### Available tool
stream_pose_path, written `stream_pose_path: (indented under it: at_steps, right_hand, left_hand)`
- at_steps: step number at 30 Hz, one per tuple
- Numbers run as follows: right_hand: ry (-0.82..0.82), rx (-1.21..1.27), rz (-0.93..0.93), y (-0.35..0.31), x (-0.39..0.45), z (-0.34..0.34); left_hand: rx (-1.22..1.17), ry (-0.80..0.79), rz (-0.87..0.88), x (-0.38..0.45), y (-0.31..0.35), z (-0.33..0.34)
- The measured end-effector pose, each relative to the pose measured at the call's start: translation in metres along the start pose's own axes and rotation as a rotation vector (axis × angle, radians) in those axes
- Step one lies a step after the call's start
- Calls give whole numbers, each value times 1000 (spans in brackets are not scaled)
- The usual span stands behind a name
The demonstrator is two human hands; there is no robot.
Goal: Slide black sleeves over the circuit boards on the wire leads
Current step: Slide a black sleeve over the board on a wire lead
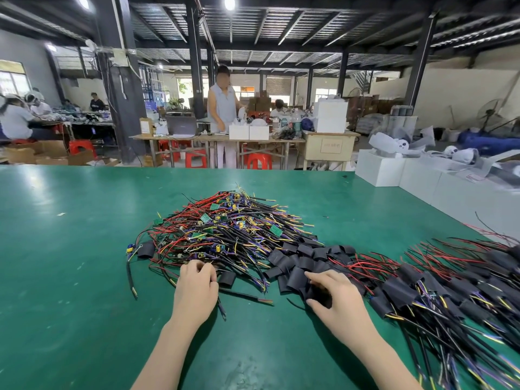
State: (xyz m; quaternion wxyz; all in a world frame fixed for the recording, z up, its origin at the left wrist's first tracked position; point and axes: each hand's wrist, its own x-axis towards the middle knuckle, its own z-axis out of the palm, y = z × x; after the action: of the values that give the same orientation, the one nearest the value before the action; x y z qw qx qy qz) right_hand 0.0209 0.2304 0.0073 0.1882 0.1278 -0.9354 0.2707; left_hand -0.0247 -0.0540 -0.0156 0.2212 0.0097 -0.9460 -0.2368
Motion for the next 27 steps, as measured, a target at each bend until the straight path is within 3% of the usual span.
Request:
stream_pose_path:
  at_steps: [4, 6, 10, 20, 23, 27]
  right_hand:
    - [-47, 0, -32, -1, 0, 1]
    - [-61, -14, -51, -2, 0, 3]
    - [-53, -7, -52, -1, 1, 3]
    - [-87, -11, -126, -1, 2, 7]
    - [-41, 24, -99, -1, 2, 6]
    - [40, 117, -56, -2, 2, 2]
  left_hand:
    - [-135, 73, -102, 8, 3, -5]
    - [-68, 130, -131, 18, -3, -9]
    - [108, 45, -94, 33, -20, -10]
    - [49, 75, -25, 39, -29, -13]
    - [-64, 114, -15, 38, -27, -14]
    - [-475, 255, -54, 34, -12, -20]
